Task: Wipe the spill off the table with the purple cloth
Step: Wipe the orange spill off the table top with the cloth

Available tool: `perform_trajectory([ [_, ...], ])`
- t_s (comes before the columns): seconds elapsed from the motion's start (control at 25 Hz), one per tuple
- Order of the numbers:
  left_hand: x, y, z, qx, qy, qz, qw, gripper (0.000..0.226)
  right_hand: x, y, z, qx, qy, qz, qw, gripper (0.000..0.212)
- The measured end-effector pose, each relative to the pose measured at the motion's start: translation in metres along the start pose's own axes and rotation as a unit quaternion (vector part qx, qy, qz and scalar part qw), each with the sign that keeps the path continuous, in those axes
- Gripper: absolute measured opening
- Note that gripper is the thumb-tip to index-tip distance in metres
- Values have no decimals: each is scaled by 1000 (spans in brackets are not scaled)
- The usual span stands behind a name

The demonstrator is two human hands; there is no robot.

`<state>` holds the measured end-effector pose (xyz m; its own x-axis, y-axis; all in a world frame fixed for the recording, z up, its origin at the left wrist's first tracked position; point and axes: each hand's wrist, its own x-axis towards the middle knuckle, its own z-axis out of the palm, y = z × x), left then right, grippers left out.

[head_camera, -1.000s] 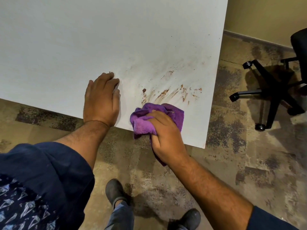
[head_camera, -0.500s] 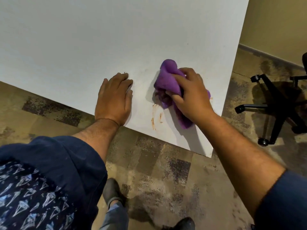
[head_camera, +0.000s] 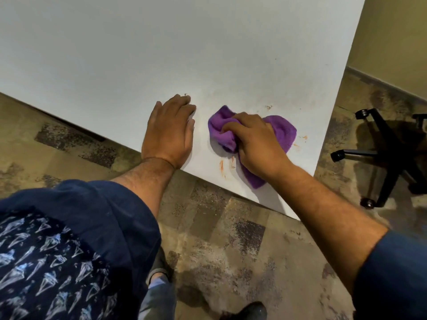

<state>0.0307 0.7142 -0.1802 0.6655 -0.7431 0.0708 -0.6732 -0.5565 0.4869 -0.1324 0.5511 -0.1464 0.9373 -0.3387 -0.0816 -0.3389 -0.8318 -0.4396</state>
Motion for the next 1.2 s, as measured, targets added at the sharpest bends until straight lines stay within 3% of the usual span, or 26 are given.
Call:
perform_trajectory([
  [0.28,0,3,-1,3,-5,-3,1000,37,-57,-9,8,6,-39,-23,999,29],
  [0.56,0,3,0,3,-1,-3,1000,38,-100,-5,-22,38,-136,-23,990,39],
  [0.64,1,1,1,2,0,1,1000,38,-100,12,-43,100,-38,58,993,49],
  [0.76,0,1,3,6,0,0,1000,38,-80,52,-68,57,142,182,971,69],
  [0.88,0,1,2,2,-4,2,1000,38,-64,75,-54,19,185,284,941,47],
  [1.04,0,2,3,2,-1,3,1000,38,-69,91,-55,-54,100,201,973,42],
  [1.2,1,2,4,8,2,7,1000,38,-64,119,-63,-131,56,133,981,43],
])
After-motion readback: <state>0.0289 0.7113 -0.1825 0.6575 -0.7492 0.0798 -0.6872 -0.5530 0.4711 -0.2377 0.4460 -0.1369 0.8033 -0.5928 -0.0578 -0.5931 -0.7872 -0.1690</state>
